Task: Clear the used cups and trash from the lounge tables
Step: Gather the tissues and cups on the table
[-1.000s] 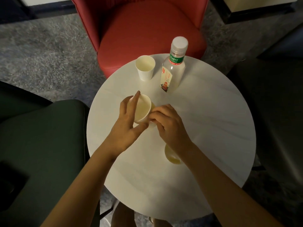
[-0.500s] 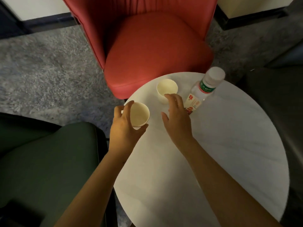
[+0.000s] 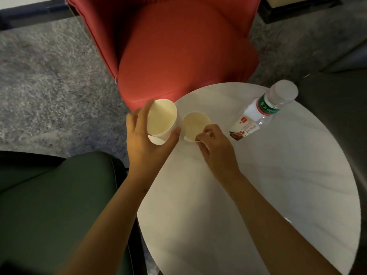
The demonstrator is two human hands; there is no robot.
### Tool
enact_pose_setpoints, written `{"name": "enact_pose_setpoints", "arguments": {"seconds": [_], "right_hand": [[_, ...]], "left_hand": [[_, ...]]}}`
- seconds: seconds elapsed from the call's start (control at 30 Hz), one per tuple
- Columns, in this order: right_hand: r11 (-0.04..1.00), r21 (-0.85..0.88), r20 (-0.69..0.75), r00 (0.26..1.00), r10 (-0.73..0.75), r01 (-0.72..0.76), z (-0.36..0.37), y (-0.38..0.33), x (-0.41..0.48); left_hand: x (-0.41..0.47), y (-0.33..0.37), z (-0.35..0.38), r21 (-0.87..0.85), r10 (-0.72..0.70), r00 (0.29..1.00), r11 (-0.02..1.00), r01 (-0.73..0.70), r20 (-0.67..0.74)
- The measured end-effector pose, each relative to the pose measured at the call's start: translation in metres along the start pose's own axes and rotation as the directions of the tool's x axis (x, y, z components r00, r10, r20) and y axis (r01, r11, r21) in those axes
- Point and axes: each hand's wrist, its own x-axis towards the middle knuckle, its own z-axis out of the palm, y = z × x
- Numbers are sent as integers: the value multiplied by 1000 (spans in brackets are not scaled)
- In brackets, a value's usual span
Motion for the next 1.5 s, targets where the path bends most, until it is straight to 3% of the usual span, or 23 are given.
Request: {"name": "enact_pose_setpoints", "arguments": {"seconds": [0.17,0.3,0.67,0.8,0.97,1.23,1.37,1.5], "right_hand": [[999,41,16,999,-36,35,-8,-9,-24],[998,40,-7,999,-50,50,-16,-10,-45],[963,271,-110,993,36,-5,-37,7,-105],[935,340,-98,984,148,-107,-41,10,-120],[870,430,22,966,258,-242,-41,10,-121],[898,422,-18,989,147,-126,-45,10,-125],[907,411,4,995,98,-90,-54,13,-133],[968,234,37,996,78,-85,-69,25,-150]], "left_hand": [[-7,22,-6,-115,5,1000,993,-6,-6],[-31,27,4,-18,32,995,999,-30,99],[-88,34,37,-128,-136,987,981,147,91],[-100,39,48,-132,-181,978,972,194,107],[-120,39,55,2,-121,985,993,122,125],[-142,42,59,113,-45,969,993,18,242],[-149,45,56,147,-47,975,989,15,217],[-165,51,62,165,-73,984,985,46,163]]}}
